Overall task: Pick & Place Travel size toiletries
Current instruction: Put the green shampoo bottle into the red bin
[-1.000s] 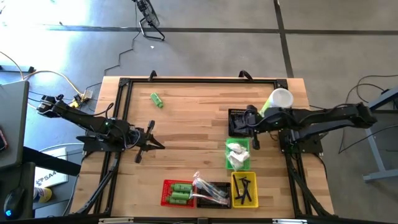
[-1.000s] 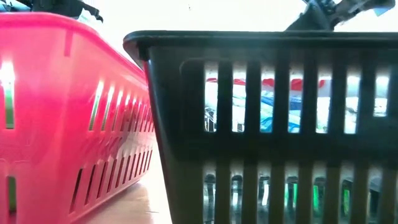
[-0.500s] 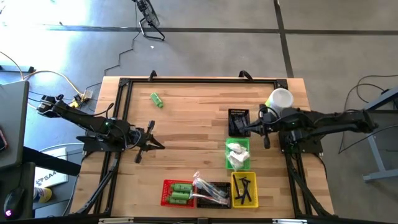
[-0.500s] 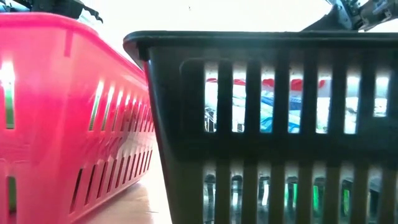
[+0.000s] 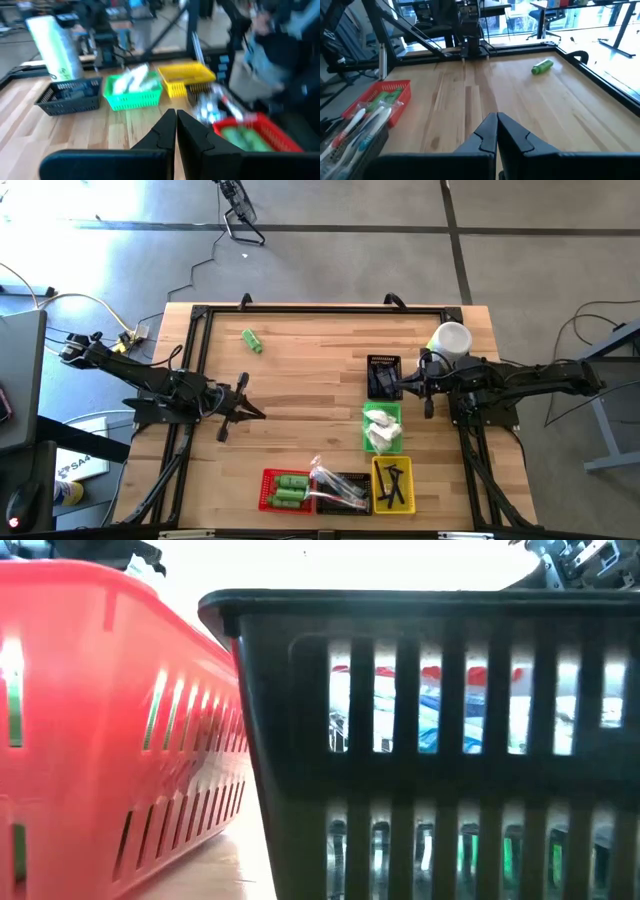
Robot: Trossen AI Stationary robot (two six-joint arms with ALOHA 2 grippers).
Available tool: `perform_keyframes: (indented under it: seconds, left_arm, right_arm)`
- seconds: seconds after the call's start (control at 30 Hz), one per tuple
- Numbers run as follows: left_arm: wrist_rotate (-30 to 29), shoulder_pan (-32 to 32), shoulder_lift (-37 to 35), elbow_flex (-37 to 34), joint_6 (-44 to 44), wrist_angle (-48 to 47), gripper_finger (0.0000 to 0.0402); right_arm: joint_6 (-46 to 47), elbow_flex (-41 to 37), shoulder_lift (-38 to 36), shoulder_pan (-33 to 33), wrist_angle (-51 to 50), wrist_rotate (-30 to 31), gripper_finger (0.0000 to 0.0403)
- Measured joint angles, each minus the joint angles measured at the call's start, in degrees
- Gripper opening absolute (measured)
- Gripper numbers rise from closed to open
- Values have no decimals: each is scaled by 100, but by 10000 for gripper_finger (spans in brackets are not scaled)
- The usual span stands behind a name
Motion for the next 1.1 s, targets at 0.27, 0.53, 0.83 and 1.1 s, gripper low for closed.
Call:
perform_keyframes:
  seconds: [0.27,0.53,0.83,1.1]
  left_arm:
    - [-1457,-2,12,18,-841,744,10]
    - [-3256,7,780,356,-1661,426,10]
    - [-3779,565,1617,1598,-2894,-1725,10]
    - [-3751,1542,2126,2339,-4255,-3423,10]
  right_arm:
    - [0,-170,23,0,200,29,2]
    - [-48,-170,23,1,195,28,2]
    - [-197,-170,23,-1,193,28,2]
    - [-199,-168,25,1,189,28,2]
